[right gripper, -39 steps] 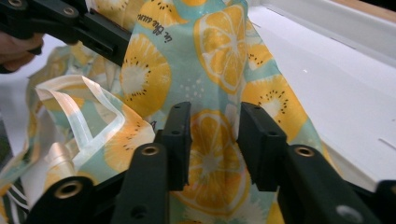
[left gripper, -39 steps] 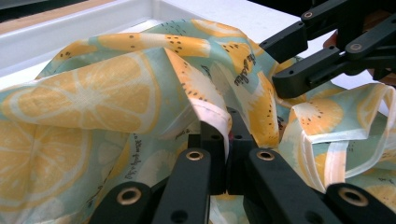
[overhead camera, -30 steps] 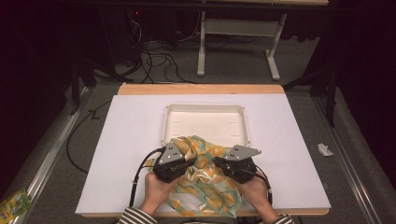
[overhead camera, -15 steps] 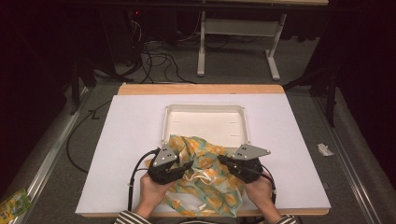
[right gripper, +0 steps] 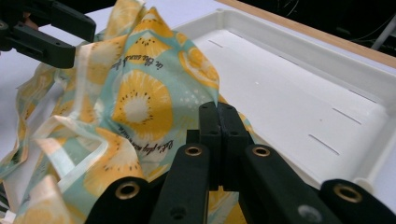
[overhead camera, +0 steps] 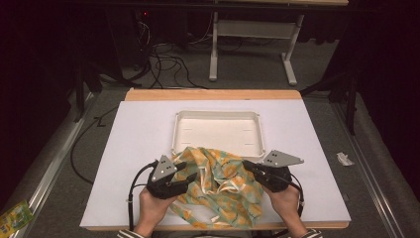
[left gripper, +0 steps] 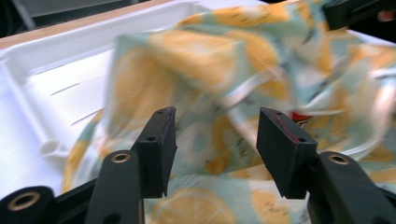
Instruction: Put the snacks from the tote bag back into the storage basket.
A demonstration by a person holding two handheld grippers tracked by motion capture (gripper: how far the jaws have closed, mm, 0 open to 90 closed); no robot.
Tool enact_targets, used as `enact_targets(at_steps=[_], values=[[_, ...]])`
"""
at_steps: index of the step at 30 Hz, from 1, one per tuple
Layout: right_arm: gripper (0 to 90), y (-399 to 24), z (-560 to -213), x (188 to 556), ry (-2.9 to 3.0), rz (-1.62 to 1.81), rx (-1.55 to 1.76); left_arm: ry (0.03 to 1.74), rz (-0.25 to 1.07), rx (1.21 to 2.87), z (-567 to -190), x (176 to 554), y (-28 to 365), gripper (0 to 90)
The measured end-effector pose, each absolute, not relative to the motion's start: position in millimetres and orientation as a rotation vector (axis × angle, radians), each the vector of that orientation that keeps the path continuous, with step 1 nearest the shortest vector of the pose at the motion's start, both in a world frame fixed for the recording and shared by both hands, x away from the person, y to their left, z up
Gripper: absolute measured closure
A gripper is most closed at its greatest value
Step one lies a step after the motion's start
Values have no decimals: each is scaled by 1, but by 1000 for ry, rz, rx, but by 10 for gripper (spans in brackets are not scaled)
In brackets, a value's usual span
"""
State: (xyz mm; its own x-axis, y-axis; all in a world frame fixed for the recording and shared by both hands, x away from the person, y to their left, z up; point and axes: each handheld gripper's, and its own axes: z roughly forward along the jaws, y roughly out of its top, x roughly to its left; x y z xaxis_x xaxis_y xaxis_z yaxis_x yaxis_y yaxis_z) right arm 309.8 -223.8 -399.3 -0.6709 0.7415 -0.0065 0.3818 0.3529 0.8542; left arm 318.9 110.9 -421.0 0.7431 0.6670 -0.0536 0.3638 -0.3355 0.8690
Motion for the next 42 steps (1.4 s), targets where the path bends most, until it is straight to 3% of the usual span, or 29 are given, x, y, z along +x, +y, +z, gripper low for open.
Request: enact_targets(at_steps=[14, 30, 33, 42], values=[[900, -248, -401, 310, 2168, 1274, 1059, 970, 488, 1949, -438, 321, 130, 388], [900, -264, -404, 310, 2136, 1273, 1109, 1107, 395, 1924, -455, 337, 143, 378], [900, -266, -405, 311, 2140, 1265, 1122, 1100, 379, 1934, -457, 338, 142, 436], [900, -272, -411, 315, 2130, 1254, 1153, 1023, 326, 1966, -459, 338, 139, 852]])
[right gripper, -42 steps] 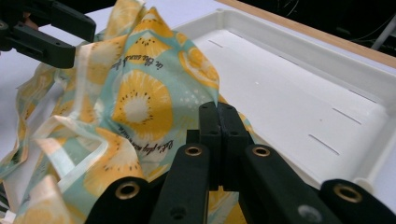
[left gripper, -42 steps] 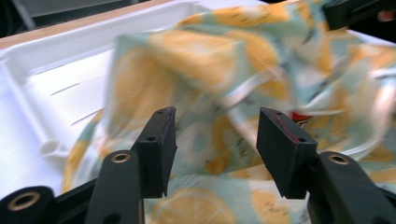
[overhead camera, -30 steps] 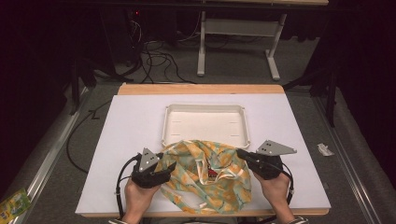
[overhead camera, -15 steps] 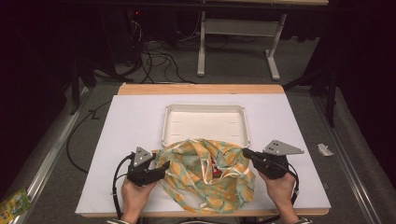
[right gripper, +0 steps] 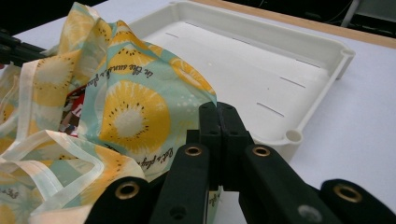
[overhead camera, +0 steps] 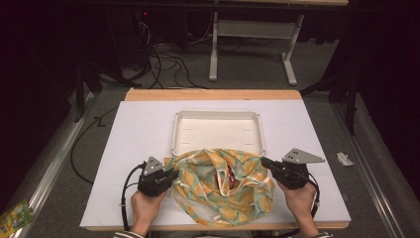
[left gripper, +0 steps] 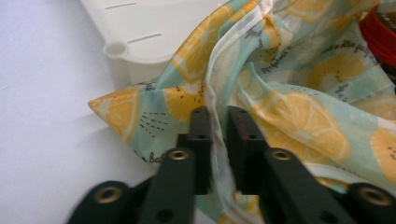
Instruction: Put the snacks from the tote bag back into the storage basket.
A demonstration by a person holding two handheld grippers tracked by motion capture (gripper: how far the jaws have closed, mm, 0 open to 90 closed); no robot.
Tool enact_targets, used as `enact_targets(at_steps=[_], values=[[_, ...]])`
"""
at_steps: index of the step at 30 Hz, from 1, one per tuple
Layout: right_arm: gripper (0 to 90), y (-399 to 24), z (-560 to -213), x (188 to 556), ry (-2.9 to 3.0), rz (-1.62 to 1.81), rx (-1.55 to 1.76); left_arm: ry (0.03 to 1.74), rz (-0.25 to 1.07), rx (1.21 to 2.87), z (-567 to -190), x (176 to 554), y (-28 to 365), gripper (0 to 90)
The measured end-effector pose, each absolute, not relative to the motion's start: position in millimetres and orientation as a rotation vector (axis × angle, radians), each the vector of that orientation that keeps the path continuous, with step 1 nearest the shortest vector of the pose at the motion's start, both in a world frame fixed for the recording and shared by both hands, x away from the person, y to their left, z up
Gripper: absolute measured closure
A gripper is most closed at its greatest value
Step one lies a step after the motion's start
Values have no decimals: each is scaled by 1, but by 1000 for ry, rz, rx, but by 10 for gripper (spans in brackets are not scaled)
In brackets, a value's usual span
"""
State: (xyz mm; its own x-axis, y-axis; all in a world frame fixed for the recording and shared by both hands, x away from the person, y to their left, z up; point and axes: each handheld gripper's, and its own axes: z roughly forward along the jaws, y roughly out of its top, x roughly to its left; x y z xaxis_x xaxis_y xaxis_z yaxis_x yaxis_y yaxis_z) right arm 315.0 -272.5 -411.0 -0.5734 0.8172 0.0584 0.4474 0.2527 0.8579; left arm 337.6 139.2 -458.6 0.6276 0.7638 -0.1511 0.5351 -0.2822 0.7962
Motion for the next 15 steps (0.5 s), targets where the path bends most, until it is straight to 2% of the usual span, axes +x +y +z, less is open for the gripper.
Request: enact_targets(at_steps=[2, 12, 15], values=[[900, -275, -413, 317, 2130, 1246, 1167, 1011, 327, 1969, -458, 337, 140, 895], [900, -279, -428, 325, 2159, 1192, 1226, 961, 290, 1961, -455, 334, 141, 900], [850, -279, -430, 324, 2157, 1189, 1245, 951, 288, 1960, -454, 333, 141, 900]])
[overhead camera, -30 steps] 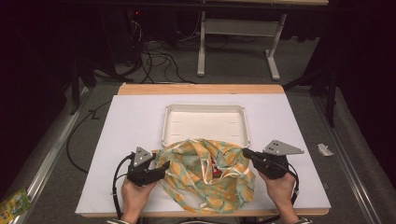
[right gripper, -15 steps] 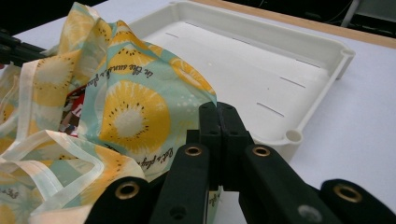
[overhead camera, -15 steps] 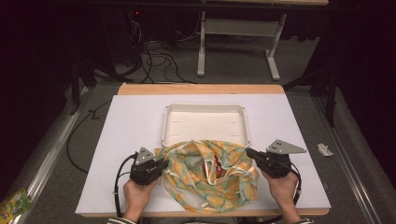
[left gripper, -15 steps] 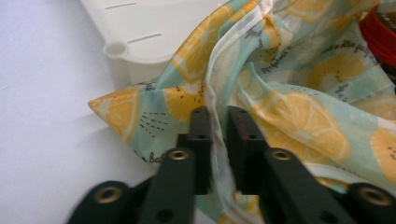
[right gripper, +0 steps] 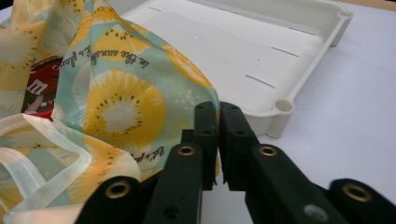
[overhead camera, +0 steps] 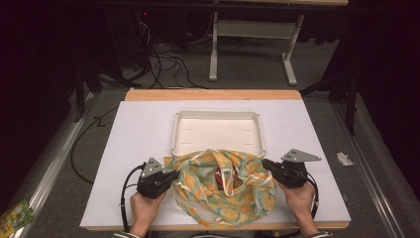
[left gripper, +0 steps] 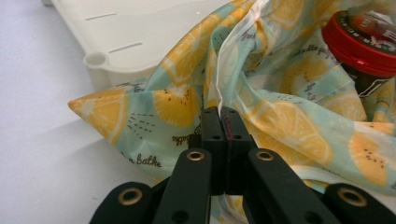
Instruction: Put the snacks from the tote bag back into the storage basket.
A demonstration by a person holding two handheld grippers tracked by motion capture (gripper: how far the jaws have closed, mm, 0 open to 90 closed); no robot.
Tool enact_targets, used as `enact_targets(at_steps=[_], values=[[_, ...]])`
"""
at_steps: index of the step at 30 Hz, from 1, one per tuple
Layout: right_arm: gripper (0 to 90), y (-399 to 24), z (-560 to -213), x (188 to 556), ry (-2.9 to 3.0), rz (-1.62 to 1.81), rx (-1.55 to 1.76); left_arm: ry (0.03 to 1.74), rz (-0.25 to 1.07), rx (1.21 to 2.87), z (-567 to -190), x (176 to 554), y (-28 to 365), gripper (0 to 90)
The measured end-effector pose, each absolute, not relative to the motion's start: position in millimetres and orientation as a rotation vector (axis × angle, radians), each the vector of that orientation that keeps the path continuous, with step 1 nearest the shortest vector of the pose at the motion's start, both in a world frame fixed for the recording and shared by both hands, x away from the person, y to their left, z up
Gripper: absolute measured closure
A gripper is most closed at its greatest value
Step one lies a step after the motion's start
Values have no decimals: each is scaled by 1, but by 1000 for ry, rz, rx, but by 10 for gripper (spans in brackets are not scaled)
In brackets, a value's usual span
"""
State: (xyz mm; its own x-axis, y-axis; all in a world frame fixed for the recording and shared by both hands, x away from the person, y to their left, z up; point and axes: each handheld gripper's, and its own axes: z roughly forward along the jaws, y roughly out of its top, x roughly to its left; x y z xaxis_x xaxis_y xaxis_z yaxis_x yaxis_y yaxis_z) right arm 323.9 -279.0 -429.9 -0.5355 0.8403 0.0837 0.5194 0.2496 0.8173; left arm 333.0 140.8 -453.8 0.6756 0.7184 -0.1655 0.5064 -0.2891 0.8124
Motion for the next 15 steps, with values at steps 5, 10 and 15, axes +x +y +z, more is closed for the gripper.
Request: enact_targets(at_steps=[5, 10, 15], values=[[763, -281, -421, 313, 2143, 1197, 1221, 929, 285, 1957, -450, 331, 140, 900], [716, -283, -410, 300, 2130, 1213, 1197, 918, 282, 1950, -448, 331, 140, 900], [640, -281, -400, 286, 2135, 1254, 1150, 916, 277, 1948, -448, 331, 139, 900]])
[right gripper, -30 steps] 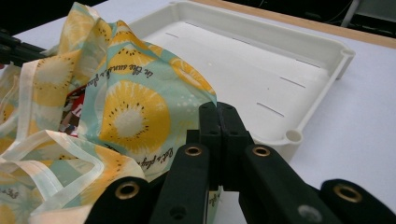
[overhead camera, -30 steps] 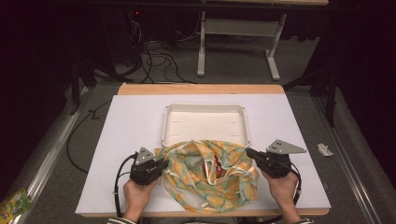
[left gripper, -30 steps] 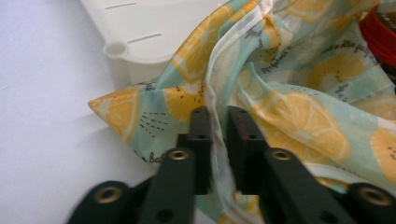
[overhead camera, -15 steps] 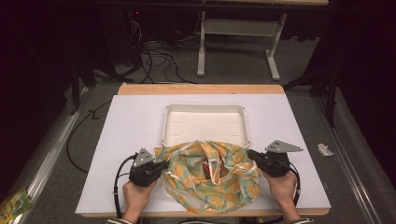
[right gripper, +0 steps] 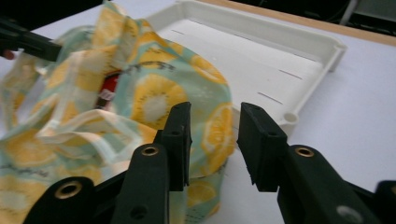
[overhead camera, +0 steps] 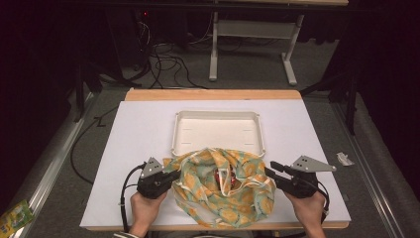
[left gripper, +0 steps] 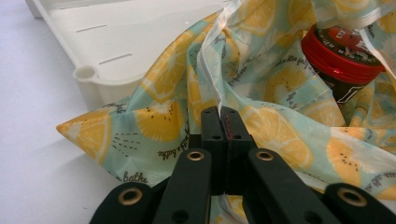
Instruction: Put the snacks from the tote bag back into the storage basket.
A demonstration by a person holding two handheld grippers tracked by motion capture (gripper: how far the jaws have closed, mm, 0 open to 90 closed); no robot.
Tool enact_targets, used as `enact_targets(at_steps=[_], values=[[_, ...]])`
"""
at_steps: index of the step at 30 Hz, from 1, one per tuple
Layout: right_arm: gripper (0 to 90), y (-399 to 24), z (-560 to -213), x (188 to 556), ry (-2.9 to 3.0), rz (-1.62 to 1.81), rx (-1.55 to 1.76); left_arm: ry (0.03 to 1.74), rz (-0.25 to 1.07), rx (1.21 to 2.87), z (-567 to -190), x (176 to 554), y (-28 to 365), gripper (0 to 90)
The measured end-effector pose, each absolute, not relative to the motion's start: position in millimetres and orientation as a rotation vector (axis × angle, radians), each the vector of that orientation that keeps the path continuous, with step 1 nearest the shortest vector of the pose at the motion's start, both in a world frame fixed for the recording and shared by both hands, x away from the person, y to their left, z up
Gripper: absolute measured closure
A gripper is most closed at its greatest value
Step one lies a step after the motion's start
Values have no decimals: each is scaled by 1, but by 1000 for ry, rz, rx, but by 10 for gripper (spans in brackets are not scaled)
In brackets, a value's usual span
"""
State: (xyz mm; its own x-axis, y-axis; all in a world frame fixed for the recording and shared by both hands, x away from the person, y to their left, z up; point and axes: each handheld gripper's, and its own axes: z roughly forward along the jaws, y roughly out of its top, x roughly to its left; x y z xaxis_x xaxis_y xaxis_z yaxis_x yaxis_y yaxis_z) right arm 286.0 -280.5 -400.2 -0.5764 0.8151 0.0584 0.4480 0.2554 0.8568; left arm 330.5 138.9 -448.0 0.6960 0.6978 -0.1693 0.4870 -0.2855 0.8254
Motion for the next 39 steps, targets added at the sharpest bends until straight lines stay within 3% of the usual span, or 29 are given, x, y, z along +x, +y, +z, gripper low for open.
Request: enact_targets(at_steps=[8, 26, 35, 39], values=[[508, -265, -395, 274, 2205, 1343, 1073, 914, 275, 1946, -448, 330, 139, 900], [408, -234, -410, 275, 2382, 1282, 987, 913, 271, 1938, -448, 330, 138, 900], [421, -225, -429, 284, 2453, 1206, 1009, 913, 282, 1936, -447, 330, 139, 900], [589, -221, -435, 286, 2478, 1156, 1004, 914, 270, 1930, -447, 330, 139, 900]])
